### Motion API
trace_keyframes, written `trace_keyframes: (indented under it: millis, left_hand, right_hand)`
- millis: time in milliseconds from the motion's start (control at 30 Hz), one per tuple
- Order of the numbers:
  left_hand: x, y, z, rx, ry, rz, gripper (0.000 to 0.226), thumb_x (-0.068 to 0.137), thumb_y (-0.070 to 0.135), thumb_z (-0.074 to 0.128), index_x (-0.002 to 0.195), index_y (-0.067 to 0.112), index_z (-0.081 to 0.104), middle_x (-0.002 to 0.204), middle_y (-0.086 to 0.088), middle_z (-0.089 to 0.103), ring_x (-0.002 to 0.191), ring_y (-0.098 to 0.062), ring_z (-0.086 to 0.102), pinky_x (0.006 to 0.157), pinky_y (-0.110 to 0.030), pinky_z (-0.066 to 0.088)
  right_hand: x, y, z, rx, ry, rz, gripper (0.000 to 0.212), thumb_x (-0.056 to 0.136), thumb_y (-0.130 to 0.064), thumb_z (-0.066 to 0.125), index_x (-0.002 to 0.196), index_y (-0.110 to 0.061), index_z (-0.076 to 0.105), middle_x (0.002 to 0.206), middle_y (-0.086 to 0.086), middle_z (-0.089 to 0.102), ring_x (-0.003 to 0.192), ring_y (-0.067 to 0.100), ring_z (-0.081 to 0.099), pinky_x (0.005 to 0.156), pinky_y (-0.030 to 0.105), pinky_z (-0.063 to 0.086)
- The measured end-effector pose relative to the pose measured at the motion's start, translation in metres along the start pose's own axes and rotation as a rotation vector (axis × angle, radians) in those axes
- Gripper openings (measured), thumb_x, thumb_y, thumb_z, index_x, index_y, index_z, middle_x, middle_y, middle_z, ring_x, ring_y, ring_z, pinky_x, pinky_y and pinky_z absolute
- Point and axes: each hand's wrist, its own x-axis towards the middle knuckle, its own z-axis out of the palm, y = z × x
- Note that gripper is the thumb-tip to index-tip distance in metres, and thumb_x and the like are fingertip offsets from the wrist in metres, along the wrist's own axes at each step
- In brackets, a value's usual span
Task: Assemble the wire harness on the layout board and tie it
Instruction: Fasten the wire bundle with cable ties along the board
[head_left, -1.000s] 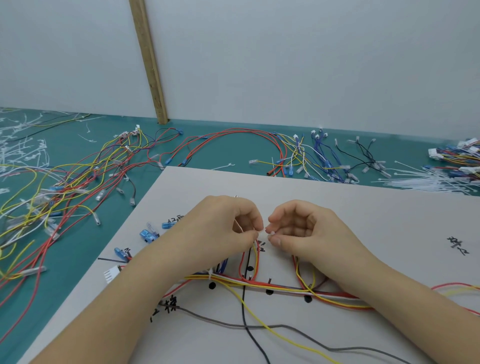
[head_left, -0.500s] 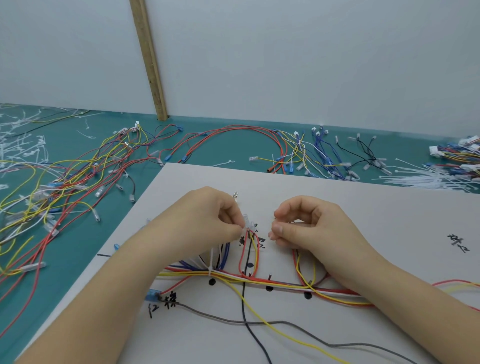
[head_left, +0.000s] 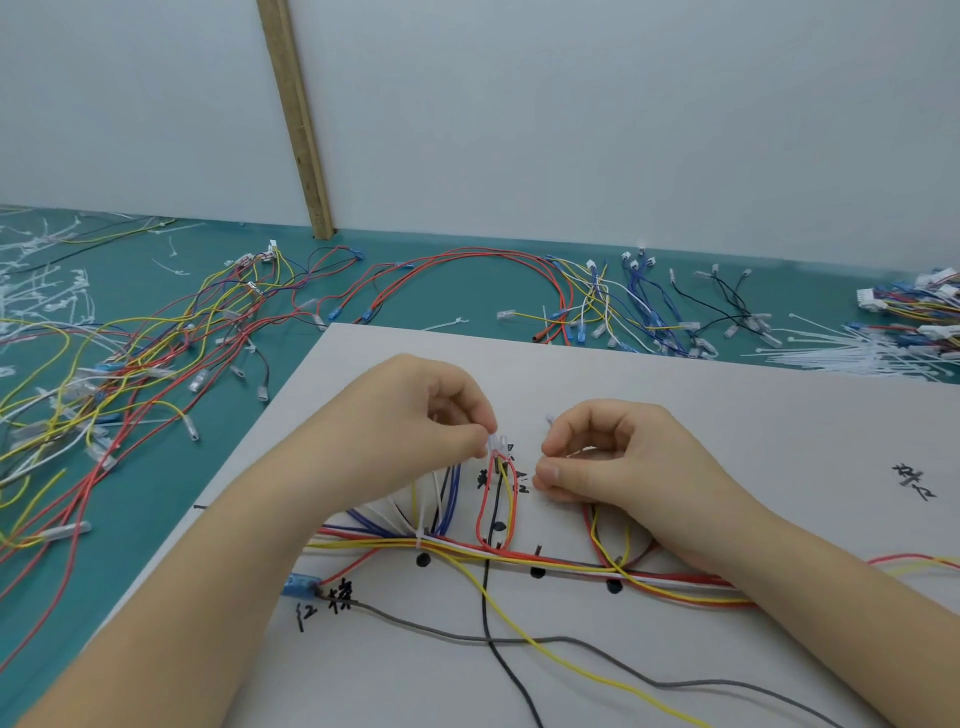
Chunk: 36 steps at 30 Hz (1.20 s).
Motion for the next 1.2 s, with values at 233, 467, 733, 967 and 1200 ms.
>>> trace_keyframes:
  millis: [233,467,733,967,1200]
  left_hand:
    - [-0.0016,0.0025,0.0059,0.020,-0.005,0.060,0.016,0.075,0.014,0.063,0.064,0.026,0.065,0.064,0.010,0.068,0.055,0.000,0.059,0.059,-0.012,0.046]
    - [0.0006,0.0013,0.0052,-0.009,-0.105,0.055,0.022,0.076,0.010,0.072,0.068,0.030,0.067,0.058,0.012,0.067,0.052,0.002,0.058,0.059,-0.011,0.047]
    - [0.0003,-0.0009,0.0090,0.035,-0.101,0.073,0.025,0.074,0.011,0.072,0.065,0.031,0.060,0.063,0.008,0.068,0.050,-0.003,0.059,0.055,-0.012,0.045]
    - [0.0007,-0.0009,0.0100,0.100,-0.090,0.083,0.022,0.077,0.014,0.070,0.067,0.031,0.061,0.061,0.011,0.067,0.049,0.003,0.057,0.059,-0.012,0.045]
    - [0.0025,-0.0059,0.0069,0.064,-0.107,-0.024,0.017,0.079,0.013,0.068,0.071,0.026,0.062,0.054,0.009,0.066,0.043,0.002,0.055,0.050,-0.012,0.047]
  right_hand:
    - [0.0007,0.0010,-0.0007,-0.135,-0.037,-0.052,0.028,0.072,0.004,0.073,0.064,-0.022,0.065,0.068,-0.006,0.067,0.066,0.010,0.062,0.070,0.023,0.050]
    - [0.0004,-0.0001,0.0001,-0.080,-0.029,-0.042,0.026,0.072,0.006,0.071,0.068,-0.019,0.065,0.068,-0.004,0.068,0.066,0.010,0.064,0.069,0.020,0.053]
    - [-0.0004,0.0006,0.0009,0.069,-0.032,-0.021,0.027,0.073,0.010,0.068,0.072,-0.016,0.061,0.069,-0.002,0.067,0.069,0.016,0.063,0.066,0.018,0.053]
    - [-0.0010,-0.0022,-0.0011,0.015,-0.087,-0.019,0.027,0.075,0.007,0.067,0.069,-0.019,0.069,0.071,-0.003,0.070,0.071,0.011,0.065,0.069,0.016,0.052]
    - [-0.0022,-0.0053,0.0010,0.018,-0.122,0.005,0.024,0.078,0.010,0.063,0.075,-0.014,0.068,0.070,-0.003,0.071,0.068,0.004,0.065,0.065,0.014,0.052]
